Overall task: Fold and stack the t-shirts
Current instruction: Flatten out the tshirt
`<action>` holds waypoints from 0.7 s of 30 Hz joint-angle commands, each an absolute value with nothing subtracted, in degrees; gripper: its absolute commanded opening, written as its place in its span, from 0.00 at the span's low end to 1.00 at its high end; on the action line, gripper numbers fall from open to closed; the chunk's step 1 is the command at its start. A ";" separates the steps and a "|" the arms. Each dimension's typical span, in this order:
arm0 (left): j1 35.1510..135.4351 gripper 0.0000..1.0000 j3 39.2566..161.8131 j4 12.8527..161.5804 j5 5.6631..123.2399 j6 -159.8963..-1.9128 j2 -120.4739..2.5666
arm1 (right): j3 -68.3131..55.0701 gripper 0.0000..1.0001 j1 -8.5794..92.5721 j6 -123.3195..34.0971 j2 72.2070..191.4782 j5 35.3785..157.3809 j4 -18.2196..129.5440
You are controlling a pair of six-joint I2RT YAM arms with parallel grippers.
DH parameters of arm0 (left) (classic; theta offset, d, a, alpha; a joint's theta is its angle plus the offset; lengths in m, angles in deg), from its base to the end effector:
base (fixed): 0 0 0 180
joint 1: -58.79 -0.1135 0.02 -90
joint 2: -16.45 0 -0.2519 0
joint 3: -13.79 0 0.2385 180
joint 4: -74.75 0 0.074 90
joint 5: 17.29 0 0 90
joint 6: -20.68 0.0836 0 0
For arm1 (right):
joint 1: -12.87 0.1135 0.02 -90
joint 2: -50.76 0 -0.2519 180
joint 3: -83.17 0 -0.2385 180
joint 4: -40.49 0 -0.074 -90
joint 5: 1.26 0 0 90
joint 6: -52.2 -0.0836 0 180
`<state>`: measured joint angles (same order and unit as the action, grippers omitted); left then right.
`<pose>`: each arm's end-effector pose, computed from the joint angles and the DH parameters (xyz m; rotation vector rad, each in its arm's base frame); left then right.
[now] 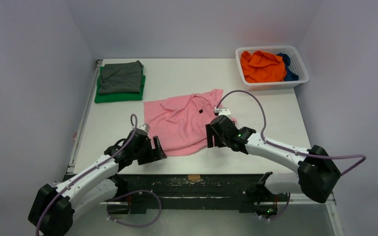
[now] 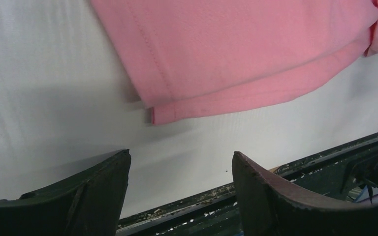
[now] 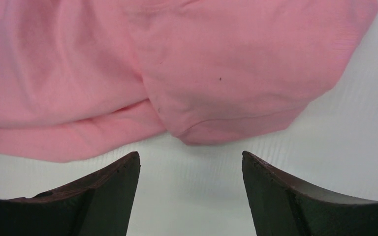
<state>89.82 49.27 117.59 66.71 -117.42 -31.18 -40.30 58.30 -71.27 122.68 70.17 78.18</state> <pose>0.1442 -0.0970 0.1207 -0.3516 2.6396 -0.6425 0.2041 0.1693 0.1671 -0.1217 2.4389 0.2094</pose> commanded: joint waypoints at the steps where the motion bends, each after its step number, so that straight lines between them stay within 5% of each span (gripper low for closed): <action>1: 92.99 0.70 50.46 111.29 67.68 -118.88 -38.46 | -40.93 0.70 59.72 -71.83 126.25 73.57 75.19; 9: 97.79 0.45 56.57 112.52 76.87 -119.63 -49.77 | -41.16 0.64 60.07 -72.24 132.49 72.22 73.46; 21: 99.59 0.43 66.65 121.01 90.29 -126.77 -66.47 | -40.82 0.54 60.07 -74.17 136.37 68.22 73.09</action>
<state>99.81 65.36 115.80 82.76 -124.42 -59.64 -41.07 60.11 -72.32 134.55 69.38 73.39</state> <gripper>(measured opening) 0.427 0.574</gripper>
